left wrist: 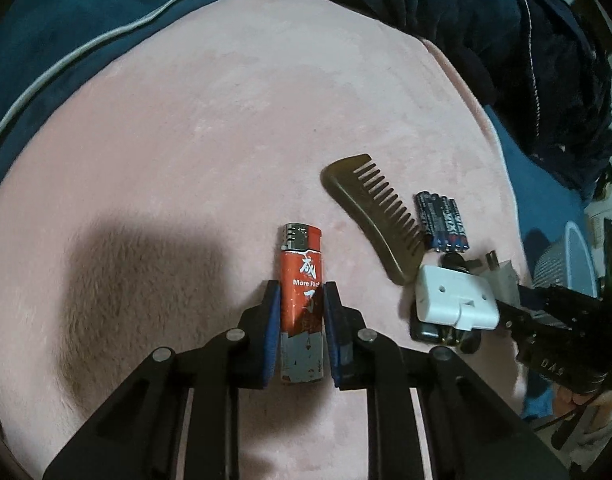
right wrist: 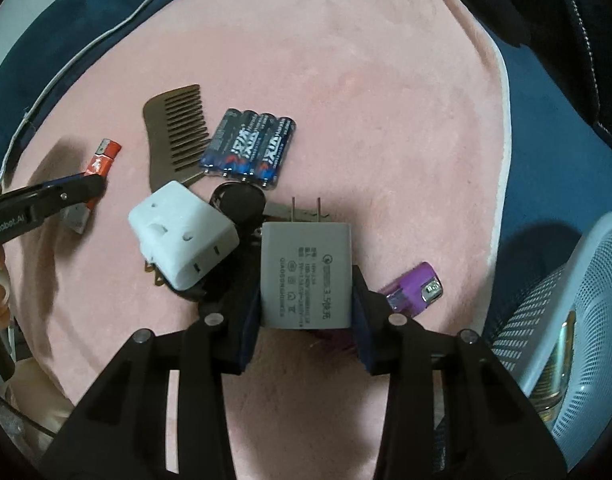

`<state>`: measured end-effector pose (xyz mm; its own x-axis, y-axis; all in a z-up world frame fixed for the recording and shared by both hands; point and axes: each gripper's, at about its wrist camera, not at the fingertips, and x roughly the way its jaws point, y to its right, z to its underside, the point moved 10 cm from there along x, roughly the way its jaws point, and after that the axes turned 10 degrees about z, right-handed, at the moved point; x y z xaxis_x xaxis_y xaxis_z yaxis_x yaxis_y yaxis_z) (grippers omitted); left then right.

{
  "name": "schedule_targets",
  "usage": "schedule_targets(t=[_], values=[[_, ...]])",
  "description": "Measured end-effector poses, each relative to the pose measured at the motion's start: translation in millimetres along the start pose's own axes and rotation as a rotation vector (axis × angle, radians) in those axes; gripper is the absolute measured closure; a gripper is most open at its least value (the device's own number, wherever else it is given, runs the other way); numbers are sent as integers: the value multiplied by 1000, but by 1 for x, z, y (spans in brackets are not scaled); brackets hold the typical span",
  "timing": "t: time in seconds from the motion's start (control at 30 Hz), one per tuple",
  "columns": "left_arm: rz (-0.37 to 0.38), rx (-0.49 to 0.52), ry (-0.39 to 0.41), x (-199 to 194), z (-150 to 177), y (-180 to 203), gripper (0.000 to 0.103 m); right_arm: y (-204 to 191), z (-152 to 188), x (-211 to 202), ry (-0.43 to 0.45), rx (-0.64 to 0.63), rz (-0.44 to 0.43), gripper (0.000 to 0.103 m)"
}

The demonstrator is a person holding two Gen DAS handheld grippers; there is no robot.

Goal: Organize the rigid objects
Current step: 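Grasp the red lighter with the left gripper while the right gripper grasps the white power adapter, then lift and carry the red lighter with the left gripper while the right gripper carries the adapter to the basket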

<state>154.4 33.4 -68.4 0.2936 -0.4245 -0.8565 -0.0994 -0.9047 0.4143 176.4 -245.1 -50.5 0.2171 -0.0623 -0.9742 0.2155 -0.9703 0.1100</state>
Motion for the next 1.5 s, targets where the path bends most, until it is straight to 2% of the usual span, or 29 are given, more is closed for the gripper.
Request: schedule_targets(t=[0.1, 0.2, 0.27, 0.37, 0.53, 0.7, 0.77, 0.87, 0.93, 1.0, 1.13, 1.27, 1.5], values=[[-89, 70, -2, 4, 7, 4, 82, 15, -3, 5, -16, 44, 3, 63], [-145, 132, 1, 9, 8, 10, 81, 27, -4, 7, -9, 32, 8, 63], [-130, 124, 9, 8, 8, 9, 82, 37, -2, 3, 7, 31, 11, 63], [-49, 61, 29, 3, 6, 3, 82, 47, 4, -8, 24, 57, 2, 63], [37, -7, 47, -8, 10, -3, 82, 43, 14, -19, 48, 77, -30, 63], [24, -2, 50, -21, 25, 5, 82, 41, 35, -43, 56, 66, -72, 63], [27, -5, 33, -28, 42, 11, 82, 39, 49, -47, 43, 49, -86, 63], [24, 19, -11, -28, 66, 21, 82, 41, 66, -39, 14, 29, -102, 63], [-16, 42, -26, -22, 77, 20, 82, 42, 75, -28, -15, 13, -105, 63], [-36, 38, -20, -17, 79, 17, 82, 49, 75, -20, -34, 17, -99, 63], [-11, -12, 7, -15, 74, 14, 81, 54, 76, -17, -34, 52, -98, 61], [-15, 0, 9, -17, 76, 12, 82, 58, 74, -14, -29, 35, -81, 62], [-38, 39, 14, -34, 82, 23, 82, 71, 84, -44, 4, 66, -116, 63]])
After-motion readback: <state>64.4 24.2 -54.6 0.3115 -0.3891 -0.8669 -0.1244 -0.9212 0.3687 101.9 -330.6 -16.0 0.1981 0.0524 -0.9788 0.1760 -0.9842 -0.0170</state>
